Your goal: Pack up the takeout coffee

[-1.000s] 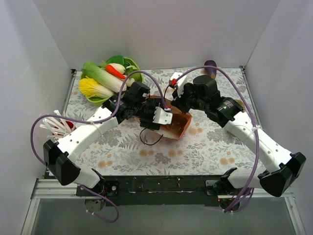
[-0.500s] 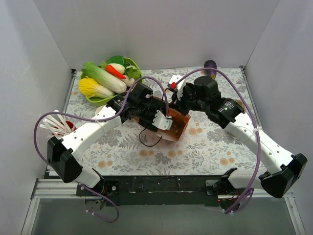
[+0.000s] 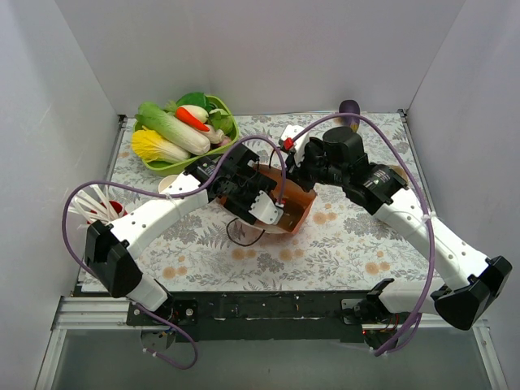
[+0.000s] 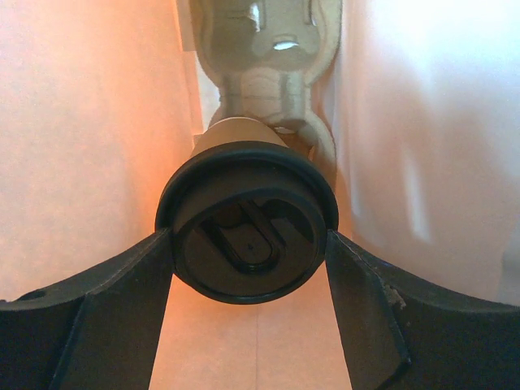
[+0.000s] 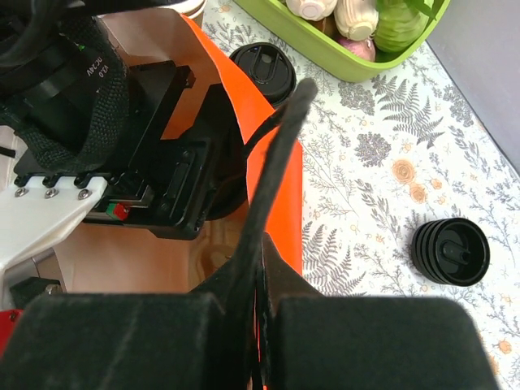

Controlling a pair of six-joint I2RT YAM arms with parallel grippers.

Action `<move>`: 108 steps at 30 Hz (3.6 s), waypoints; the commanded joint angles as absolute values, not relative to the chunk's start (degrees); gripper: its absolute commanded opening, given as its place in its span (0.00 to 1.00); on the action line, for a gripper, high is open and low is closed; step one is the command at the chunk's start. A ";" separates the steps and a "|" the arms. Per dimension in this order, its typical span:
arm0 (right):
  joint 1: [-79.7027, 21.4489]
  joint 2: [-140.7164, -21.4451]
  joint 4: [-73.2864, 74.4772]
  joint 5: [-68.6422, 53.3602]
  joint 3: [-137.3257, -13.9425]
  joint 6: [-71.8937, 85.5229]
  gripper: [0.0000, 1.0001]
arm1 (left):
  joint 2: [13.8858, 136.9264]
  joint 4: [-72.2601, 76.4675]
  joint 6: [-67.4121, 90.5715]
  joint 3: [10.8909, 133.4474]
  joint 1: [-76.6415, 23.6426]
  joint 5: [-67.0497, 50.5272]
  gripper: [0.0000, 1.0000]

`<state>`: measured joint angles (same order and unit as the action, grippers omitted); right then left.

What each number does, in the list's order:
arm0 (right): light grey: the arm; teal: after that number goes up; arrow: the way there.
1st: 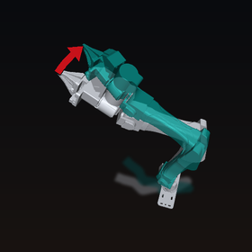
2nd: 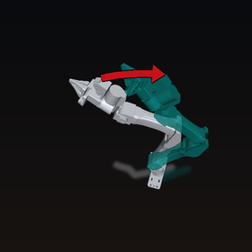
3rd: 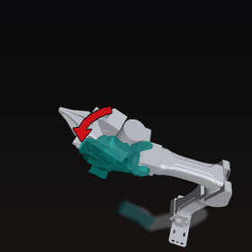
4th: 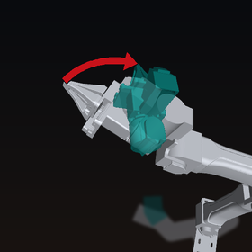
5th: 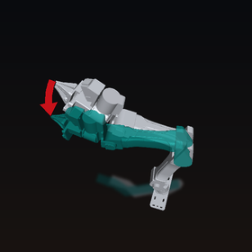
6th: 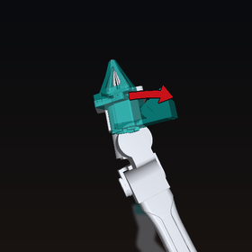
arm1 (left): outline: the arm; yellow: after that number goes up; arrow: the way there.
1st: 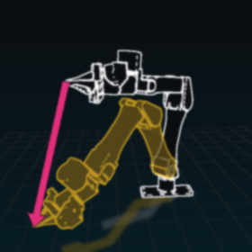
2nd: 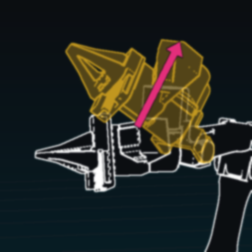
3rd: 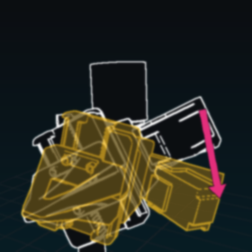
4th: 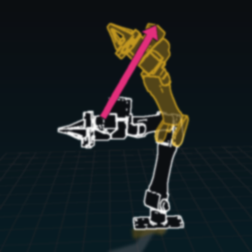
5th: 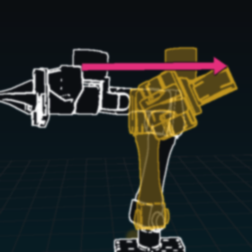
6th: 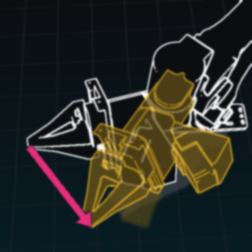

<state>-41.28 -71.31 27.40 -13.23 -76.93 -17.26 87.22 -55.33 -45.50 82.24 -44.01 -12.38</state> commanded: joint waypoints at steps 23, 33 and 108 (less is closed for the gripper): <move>-44.12 -67.67 23.29 -22.76 -75.23 -20.13 0.01 | 93.16 -54.67 -49.83 81.74 -44.38 -8.35 0.00; -42.98 -68.47 23.73 -25.66 -76.02 -18.46 0.01 | 94.92 -53.34 -52.29 80.06 -44.30 -9.93 0.00; -23.29 -81.12 35.33 -27.07 -84.20 -23.20 0.01 | 94.14 -30.58 25.84 112.58 -34.02 -39.46 0.98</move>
